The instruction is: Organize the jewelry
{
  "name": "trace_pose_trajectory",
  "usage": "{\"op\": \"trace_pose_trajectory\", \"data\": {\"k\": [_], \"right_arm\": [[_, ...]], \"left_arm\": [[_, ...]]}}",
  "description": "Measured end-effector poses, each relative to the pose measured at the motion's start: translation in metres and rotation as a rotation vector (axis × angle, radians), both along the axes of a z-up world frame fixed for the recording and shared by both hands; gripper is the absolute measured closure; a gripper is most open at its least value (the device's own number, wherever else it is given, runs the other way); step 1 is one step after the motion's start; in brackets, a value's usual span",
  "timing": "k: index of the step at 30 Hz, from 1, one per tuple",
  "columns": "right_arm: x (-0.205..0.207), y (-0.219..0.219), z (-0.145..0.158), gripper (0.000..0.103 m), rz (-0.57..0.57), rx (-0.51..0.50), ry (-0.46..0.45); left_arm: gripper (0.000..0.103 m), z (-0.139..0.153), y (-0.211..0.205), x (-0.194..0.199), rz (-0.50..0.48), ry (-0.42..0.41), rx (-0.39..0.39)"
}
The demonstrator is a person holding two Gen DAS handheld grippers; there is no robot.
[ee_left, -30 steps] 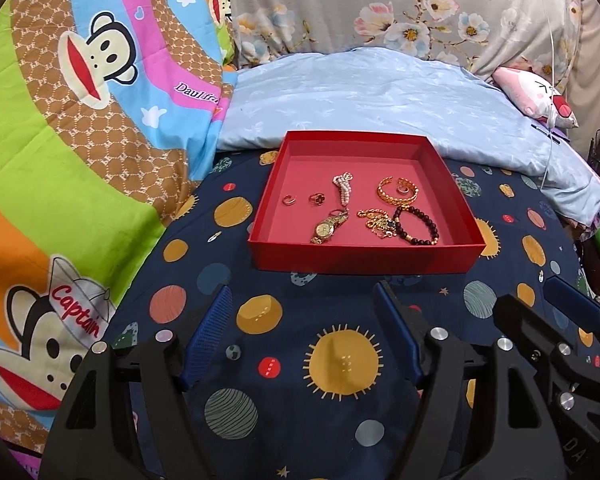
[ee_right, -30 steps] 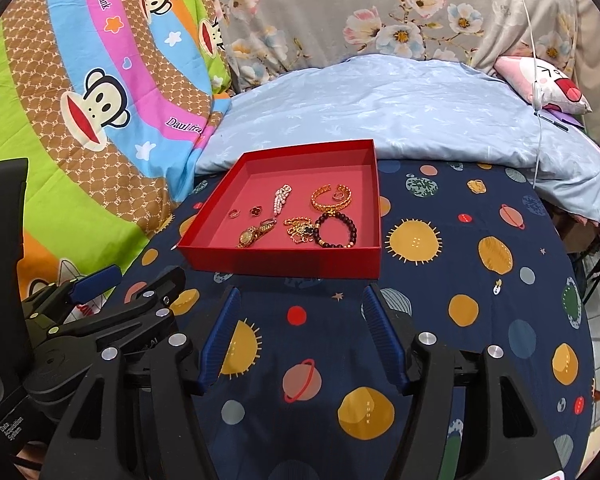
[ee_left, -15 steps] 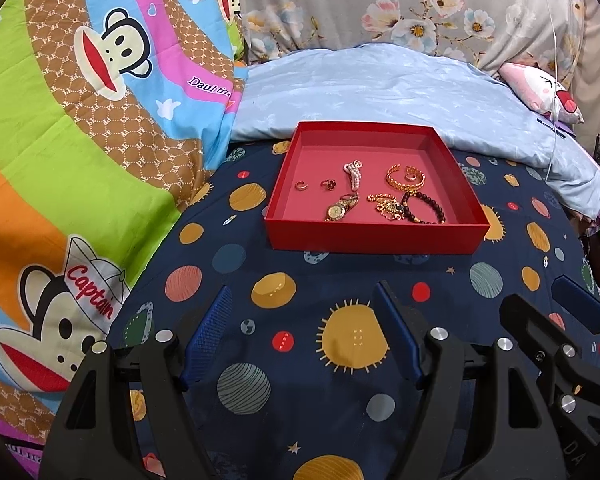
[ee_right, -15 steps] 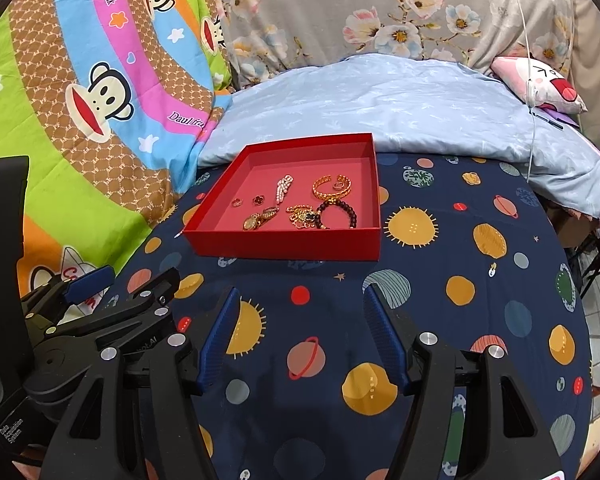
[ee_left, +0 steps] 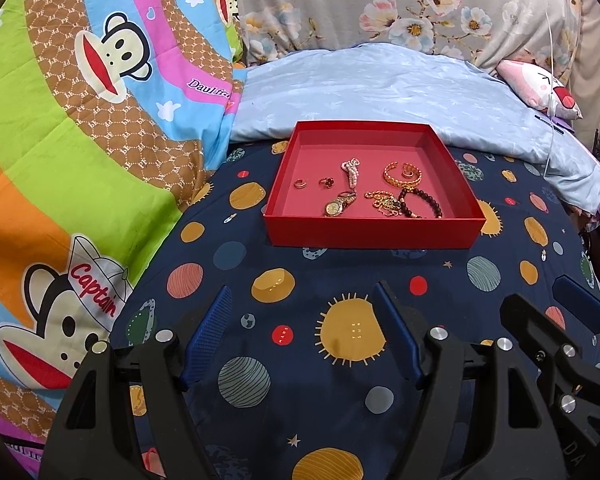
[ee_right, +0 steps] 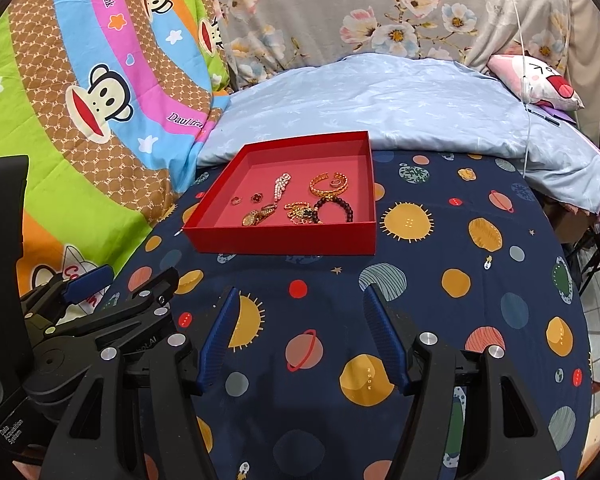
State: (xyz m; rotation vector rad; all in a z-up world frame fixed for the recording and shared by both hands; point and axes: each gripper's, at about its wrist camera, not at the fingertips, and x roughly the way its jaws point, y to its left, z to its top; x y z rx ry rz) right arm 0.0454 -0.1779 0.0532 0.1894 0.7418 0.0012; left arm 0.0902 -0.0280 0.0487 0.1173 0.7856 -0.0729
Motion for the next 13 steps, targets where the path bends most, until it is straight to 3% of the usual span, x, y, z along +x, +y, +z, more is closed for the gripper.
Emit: {"op": "trace_pose_trajectory", "data": {"k": [13], "right_arm": [[-0.0029, -0.0071, 0.002, 0.035, -0.014, -0.01, 0.003]], "left_arm": [[0.033, 0.0004, 0.0001, 0.0031, -0.002, 0.014, 0.003]]}}
